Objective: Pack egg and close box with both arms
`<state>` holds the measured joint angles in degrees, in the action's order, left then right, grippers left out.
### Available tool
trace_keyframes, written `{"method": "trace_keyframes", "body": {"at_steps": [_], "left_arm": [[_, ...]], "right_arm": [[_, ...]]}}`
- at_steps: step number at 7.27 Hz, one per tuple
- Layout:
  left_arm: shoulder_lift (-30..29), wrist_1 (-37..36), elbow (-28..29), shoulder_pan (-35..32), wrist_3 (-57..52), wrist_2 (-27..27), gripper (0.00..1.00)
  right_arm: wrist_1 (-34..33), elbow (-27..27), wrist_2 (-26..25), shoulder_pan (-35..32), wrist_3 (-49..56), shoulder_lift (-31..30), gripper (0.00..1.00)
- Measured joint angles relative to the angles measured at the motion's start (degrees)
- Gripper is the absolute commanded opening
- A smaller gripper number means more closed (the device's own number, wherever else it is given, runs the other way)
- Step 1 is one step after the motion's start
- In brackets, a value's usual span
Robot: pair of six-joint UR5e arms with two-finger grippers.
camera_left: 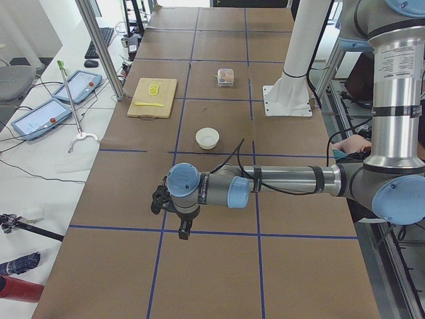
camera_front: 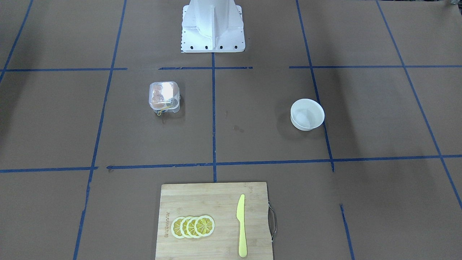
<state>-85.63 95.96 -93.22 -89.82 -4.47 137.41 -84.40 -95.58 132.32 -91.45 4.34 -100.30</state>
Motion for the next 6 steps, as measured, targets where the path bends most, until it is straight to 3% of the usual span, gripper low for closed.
{"method": "trace_keyframes", "body": {"at_steps": [6], "left_arm": [[-0.03, 0.01, 0.6, 0.0, 0.06, -0.39, 1.0]], "right_arm": [[0.37, -1.3, 0.02, 0.57, 0.48, -0.5, 1.0]]}}
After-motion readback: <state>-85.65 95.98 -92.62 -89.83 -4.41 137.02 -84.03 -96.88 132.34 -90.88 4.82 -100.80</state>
